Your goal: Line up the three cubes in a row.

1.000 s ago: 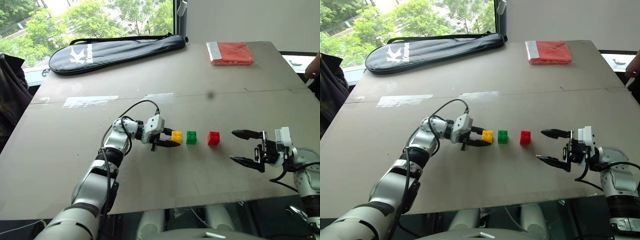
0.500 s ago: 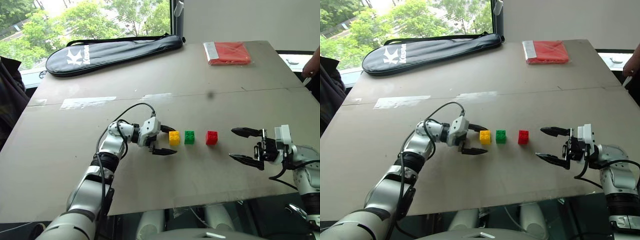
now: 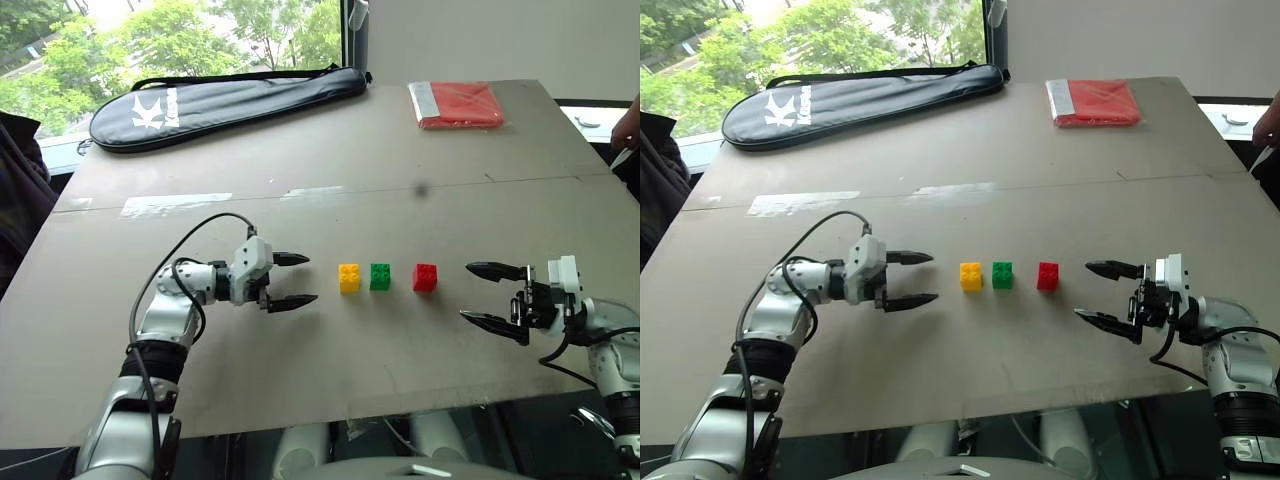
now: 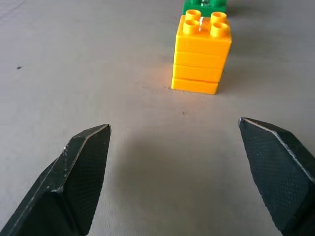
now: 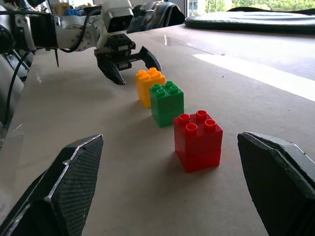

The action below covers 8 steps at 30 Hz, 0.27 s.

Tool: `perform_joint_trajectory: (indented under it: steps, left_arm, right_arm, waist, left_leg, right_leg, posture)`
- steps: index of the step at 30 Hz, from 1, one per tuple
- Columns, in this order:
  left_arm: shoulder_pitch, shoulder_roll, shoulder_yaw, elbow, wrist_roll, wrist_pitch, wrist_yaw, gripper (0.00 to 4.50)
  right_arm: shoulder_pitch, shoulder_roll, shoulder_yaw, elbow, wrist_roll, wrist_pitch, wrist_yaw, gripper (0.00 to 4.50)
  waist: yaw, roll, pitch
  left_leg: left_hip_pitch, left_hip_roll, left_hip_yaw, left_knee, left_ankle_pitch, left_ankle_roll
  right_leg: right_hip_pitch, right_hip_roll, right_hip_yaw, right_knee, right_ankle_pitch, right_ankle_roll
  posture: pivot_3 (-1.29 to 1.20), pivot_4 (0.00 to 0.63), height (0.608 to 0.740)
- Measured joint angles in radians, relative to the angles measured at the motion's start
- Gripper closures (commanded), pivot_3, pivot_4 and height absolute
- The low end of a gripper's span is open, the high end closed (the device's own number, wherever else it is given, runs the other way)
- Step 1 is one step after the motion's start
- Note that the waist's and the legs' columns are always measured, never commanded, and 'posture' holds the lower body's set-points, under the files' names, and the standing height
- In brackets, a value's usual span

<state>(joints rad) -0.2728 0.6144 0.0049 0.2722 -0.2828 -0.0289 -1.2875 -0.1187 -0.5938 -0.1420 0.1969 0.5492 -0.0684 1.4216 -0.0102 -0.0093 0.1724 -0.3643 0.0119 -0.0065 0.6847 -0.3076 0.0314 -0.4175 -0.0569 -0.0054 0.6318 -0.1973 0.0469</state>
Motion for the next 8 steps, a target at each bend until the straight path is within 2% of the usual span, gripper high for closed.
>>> perform_joint_trajectory:
  steps: [5,8]
  left_arm:
    - [0.319,0.002,0.069,-0.362,-0.053,0.165,0.191,0.24]
    - [0.432,-0.022,0.075,-0.47,-0.034,0.166,0.287,0.24]
  right_arm:
    - [0.023,0.002,0.001,0.068,-0.059,-0.043,-0.033,0.0]
    - [0.024,0.004,0.005,0.088,-0.079,-0.058,-0.038,0.0]
  waist:
    - [0.0,0.0,0.0]
    - [0.004,0.001,0.0]
  left_leg:
    - [0.001,-0.001,0.001,-0.002,0.0,0.0]
    - [0.003,-0.001,0.001,-0.002,0.0,0.0]
  right_leg:
    - [0.002,-0.004,-0.001,-0.004,0.0,0.0]
    - [0.004,-0.004,-0.002,-0.004,-0.002,-0.004]
  posture:
    - [0.0,0.15,0.74]
    - [0.0,0.15,0.74]
